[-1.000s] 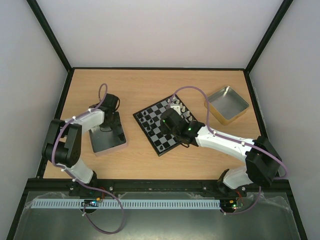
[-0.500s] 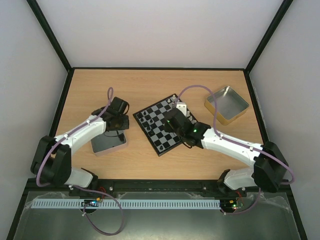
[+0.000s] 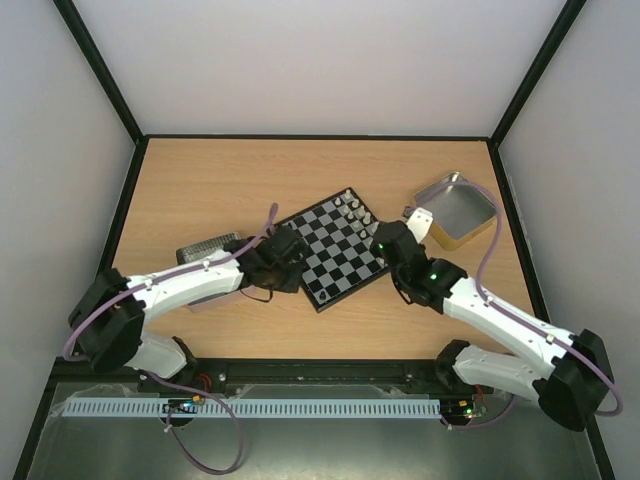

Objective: Set up the chess pieces on the board
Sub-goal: Place the chess piece on the chessboard.

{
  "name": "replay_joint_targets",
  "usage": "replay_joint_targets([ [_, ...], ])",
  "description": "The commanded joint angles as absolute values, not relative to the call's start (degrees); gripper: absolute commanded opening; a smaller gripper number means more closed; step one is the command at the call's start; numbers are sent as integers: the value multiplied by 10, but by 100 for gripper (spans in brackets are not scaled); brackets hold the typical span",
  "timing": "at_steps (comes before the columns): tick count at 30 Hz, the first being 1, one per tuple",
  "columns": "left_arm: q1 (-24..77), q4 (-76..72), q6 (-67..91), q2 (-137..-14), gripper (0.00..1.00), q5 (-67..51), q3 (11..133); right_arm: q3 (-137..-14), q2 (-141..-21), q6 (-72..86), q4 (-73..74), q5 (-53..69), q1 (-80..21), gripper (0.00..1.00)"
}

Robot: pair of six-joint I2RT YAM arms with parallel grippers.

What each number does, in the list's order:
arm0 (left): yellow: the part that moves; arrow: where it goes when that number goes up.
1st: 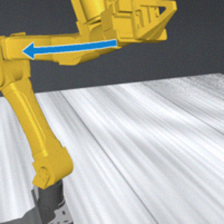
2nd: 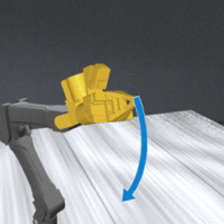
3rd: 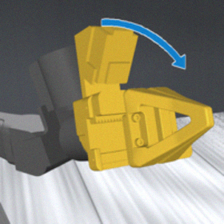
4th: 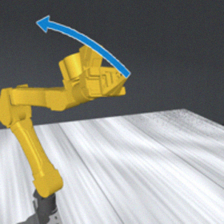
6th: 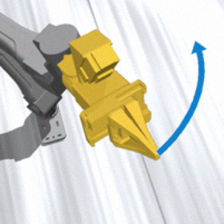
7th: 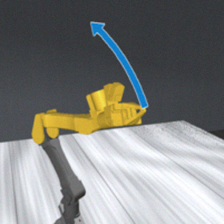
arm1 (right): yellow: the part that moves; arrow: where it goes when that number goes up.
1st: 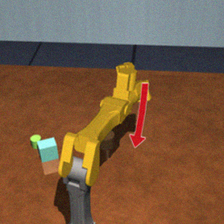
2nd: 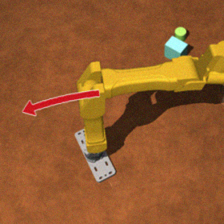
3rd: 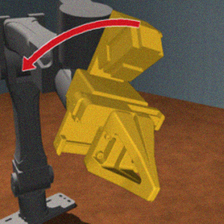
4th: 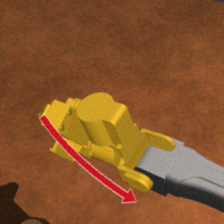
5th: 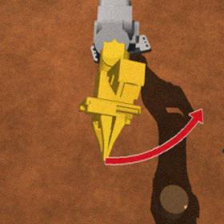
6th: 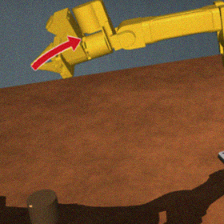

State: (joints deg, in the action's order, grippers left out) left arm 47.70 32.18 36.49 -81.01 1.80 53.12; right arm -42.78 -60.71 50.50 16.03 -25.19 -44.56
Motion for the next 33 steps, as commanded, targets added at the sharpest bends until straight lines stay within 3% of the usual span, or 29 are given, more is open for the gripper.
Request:
replay_joint_targets([
  [1, 512, 304, 383, -853, 9, 10, 554, -406, -571, 540, 162, -299, -436, 45],
  [12, 543, 283, 358, -979, 9, 28, 630, -396, -566, 547, 166, -292, -435, 45],
  [33, 539, 301, 362, -1042, 11, 89, 658, -387, -565, 541, 157, -289, -436, 45],
])
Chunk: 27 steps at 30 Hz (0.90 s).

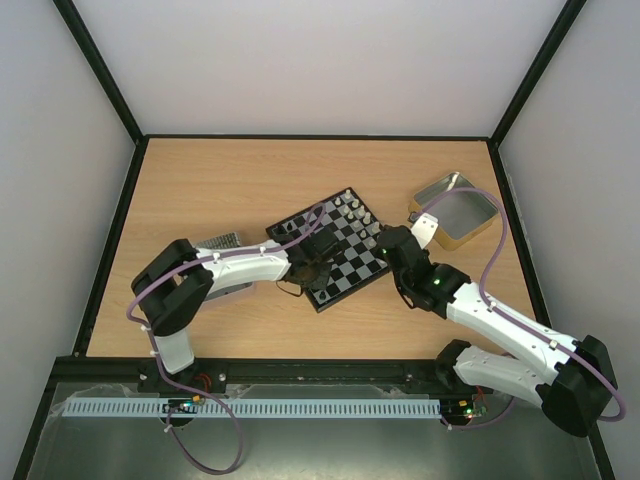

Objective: Set up the chess pieces on the board
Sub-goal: Place the chess piece on the chessboard.

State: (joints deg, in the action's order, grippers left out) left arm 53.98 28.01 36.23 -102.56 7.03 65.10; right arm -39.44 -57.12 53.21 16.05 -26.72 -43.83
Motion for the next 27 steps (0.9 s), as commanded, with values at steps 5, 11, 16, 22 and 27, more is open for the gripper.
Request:
replay_joint_targets([
  [5, 536, 311, 366, -1042, 11, 99, 657, -385, -565, 543, 155, -287, -436, 45],
  [11, 535, 319, 369, -1040, 11, 104, 655, -385, -566, 542, 154, -285, -436, 45],
  [16, 534, 319, 370, -1036, 14, 96, 653, -384, -566, 543, 152, -282, -436, 45],
  [22, 525, 320, 369, -1016, 22, 77, 658, -384, -566, 542, 151, -279, -436, 45],
  [27, 519, 324, 366, -985, 35, 56, 675, -387, -565, 543, 150, -277, -436, 45],
])
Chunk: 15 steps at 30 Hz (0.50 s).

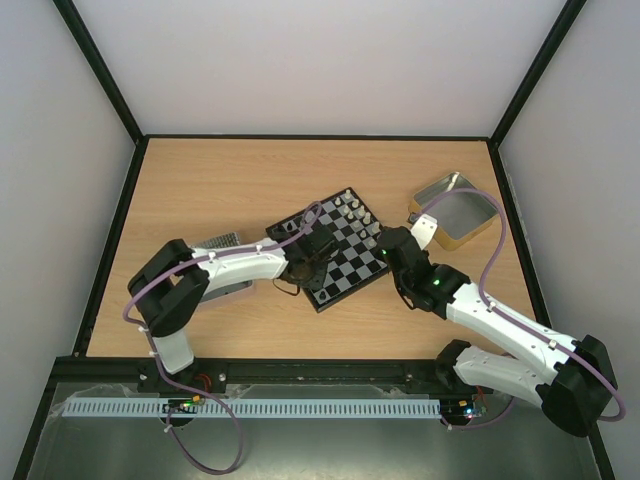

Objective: Set up the chess pieces on the board
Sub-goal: Place the chess piece on the chessboard, then pick up the chess piece from the storage box.

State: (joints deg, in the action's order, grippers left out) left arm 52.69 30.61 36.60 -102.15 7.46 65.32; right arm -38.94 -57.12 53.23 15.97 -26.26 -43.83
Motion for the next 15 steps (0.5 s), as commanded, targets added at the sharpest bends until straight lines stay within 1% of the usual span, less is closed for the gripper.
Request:
replay_joint_targets([
  [1, 515, 326, 366, -978, 36, 50, 677, -387, -564, 544, 150, -276, -436, 45],
  [8, 478, 345, 368, -906, 38, 70, 665, -390, -561, 543, 150, -277, -436, 45],
  [11, 445, 345, 371, -858, 43, 90, 642, -392, -562, 542, 147, -273, -436, 45],
  [15, 374, 339, 372, -794, 50, 98, 588, -394, -565, 533, 136, -256, -436, 45],
])
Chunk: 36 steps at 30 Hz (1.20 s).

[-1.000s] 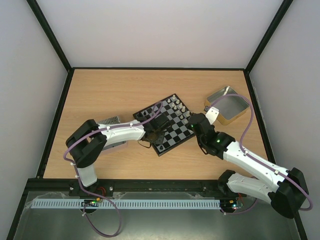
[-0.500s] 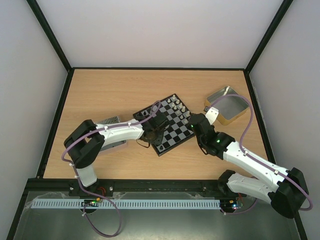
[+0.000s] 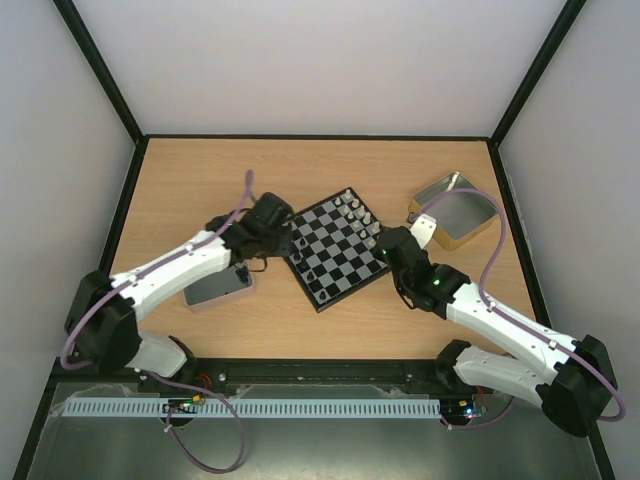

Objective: Set up the chess pieces on the board
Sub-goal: Pick up the chess piece from the storage box.

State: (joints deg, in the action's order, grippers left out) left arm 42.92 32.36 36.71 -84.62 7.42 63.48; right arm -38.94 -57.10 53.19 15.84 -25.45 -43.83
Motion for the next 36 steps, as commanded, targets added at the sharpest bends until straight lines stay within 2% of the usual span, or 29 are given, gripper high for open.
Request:
replay_joint_targets([
  [1, 357, 339, 372, -780, 51, 98, 575, -395, -568, 532, 135, -251, -436, 45],
  [6, 269, 324, 357, -728, 52, 60, 500, -404, -585, 528, 130, -241, -436, 45],
  [11, 185, 279, 329, -732, 35, -18, 440, -413, -605, 524, 125, -234, -435, 45],
  [22, 144, 192, 321, -816, 26, -18, 443, -420, -618, 523, 121, -225, -436, 45],
  [30, 117, 121, 338, -825, 25, -34, 424, -417, -615, 518, 123, -226, -436, 45],
  [36, 106, 125, 333, -852, 28, -61, 433, -416, -616, 520, 122, -225, -436, 45],
])
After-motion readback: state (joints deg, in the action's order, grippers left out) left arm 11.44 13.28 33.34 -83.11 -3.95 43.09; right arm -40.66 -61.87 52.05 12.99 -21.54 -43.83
